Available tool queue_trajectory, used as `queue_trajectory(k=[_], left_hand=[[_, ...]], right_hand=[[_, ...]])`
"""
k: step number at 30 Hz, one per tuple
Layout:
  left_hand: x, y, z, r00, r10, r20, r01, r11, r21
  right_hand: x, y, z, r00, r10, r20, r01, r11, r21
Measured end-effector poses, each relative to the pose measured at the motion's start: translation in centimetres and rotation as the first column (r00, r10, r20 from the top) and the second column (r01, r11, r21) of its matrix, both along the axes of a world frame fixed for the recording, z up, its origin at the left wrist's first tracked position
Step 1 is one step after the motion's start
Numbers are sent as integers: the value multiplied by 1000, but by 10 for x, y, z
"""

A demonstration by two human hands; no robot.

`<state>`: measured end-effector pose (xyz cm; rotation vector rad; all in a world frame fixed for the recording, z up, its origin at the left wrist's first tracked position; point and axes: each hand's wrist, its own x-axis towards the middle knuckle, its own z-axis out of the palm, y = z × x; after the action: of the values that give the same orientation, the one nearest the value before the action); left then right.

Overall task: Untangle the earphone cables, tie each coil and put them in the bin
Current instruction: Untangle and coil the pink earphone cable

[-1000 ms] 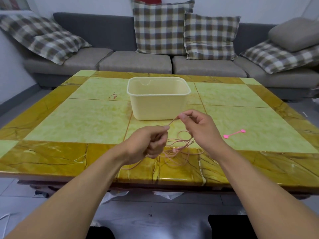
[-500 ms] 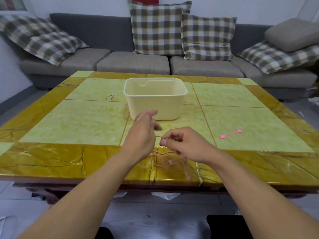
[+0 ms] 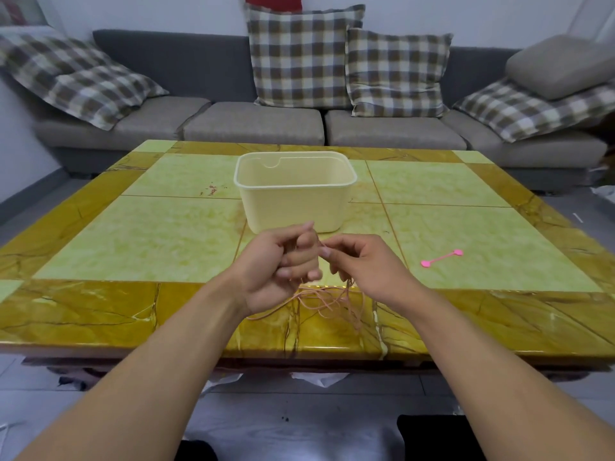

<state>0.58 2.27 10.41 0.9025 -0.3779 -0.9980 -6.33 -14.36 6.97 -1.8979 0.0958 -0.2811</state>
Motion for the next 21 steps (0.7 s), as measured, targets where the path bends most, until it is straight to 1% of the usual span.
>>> queue_trajectory(k=[2, 3, 5, 7, 10, 11, 13, 15, 17, 19, 21], left_hand=[[-2, -6, 2, 984, 178, 13, -176, 981, -83], [-2, -8, 2, 964, 260, 51, -254, 962, -97], [1, -12, 1, 911, 384, 147, -372, 922, -105], [3, -13, -2, 861, 463, 212, -450, 886, -110], [3, -13, -5, 805, 536, 254, -527, 843, -109], [3, -13, -6, 776, 572, 266, -566, 817, -107], [2, -13, -6, 703, 658, 271, -658, 746, -102], [7, -11, -8, 622, 736, 269, -747, 660, -76], [16, -5, -16, 528, 793, 303, -829, 559, -19], [26, 1, -24, 451, 816, 360, -879, 476, 22], [30, 5, -29, 418, 796, 439, -900, 430, 76]], right_hand=[[0, 3, -6, 999, 18, -45, -18, 1000, -2], [1, 5, -8, 998, 19, -67, -18, 1000, 13], [1, 10, -10, 995, 24, -96, -14, 995, 97], [1, 13, -9, 993, 20, -113, -1, 987, 159], [1, 12, -9, 993, -53, -105, 69, 985, 160], [2, 10, -9, 993, -62, -103, 82, 976, 204], [3, 9, -8, 991, -65, -116, 100, 939, 330], [3, 6, -6, 979, -128, -157, 183, 889, 418], [1, 3, -3, 957, -207, -202, 282, 823, 493], [-1, -1, -1, 943, -254, -217, 333, 764, 552], [-2, -2, 1, 942, -270, -199, 335, 752, 567]])
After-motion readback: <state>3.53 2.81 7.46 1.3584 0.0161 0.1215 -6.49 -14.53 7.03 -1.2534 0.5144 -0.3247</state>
